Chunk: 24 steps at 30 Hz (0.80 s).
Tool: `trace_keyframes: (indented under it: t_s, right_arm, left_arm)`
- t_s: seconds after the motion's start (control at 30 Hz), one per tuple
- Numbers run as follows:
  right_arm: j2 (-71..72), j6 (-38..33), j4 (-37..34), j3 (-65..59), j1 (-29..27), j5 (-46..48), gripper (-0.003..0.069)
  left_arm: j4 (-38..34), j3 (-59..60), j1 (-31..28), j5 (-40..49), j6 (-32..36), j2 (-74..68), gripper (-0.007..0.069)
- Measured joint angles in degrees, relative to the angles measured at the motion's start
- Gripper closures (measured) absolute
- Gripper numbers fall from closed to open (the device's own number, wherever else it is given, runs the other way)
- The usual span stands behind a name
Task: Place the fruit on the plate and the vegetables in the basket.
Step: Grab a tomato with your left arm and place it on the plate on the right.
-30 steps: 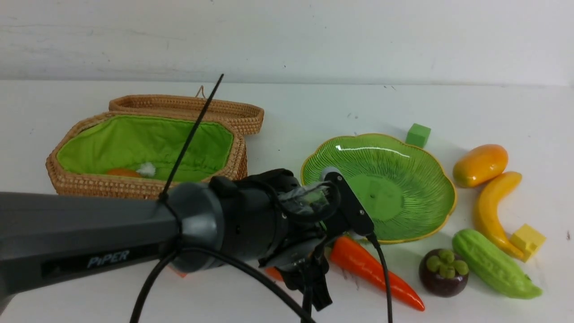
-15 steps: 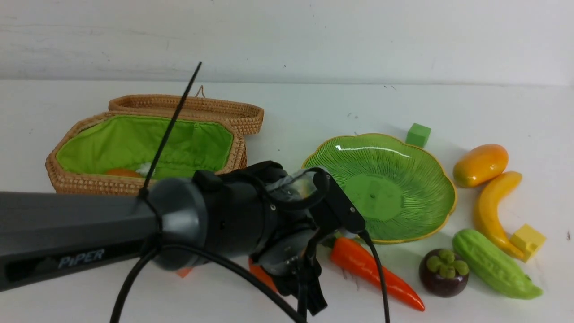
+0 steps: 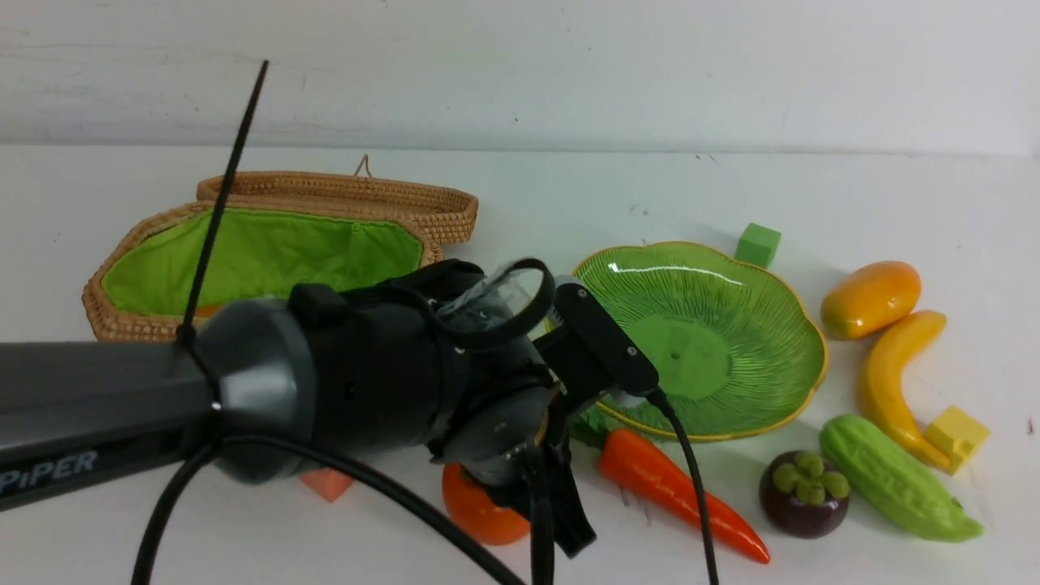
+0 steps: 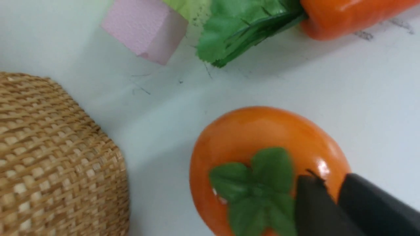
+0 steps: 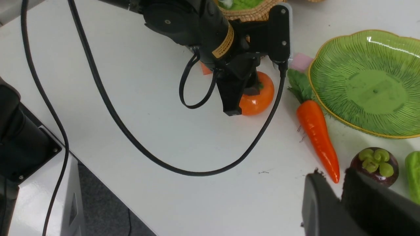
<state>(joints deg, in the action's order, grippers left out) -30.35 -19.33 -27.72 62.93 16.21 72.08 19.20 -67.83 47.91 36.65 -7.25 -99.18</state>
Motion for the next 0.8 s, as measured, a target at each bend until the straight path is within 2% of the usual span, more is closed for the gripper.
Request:
trace_keyframes:
  t_s: [0.07,0.37,0.5,0.73,0.8]
  right_arm:
    - [0.0,0.0,0.0,0.0,0.0,0.0,0.0542]
    - [0.0,0.0,0.0,0.0,0.0,0.0,0.0540]
    - [0.0,0.0,0.0,0.0,0.0,0.0,0.0536]
    - [0.0,0.0,0.0,0.0,0.0,0.0,0.0533]
    - [0.0,0.0,0.0,0.0,0.0,0.0,0.0533]
  left_arm:
    - [0.0,0.0,0.0,-0.1,0.0,0.2,0.0638]
    - [-2.0,0.0,0.0,1.2,0.0,0.6,0.0631]
    - [-4.0,-0.6,-0.1,2.6,0.0,2.4,0.0517]
    - [-8.2,-3.5,-2.3,4.3,0.0,2.3,0.0148]
    - [-8.7,-3.6,-2.5,5.3,0.0,2.0,0.0076]
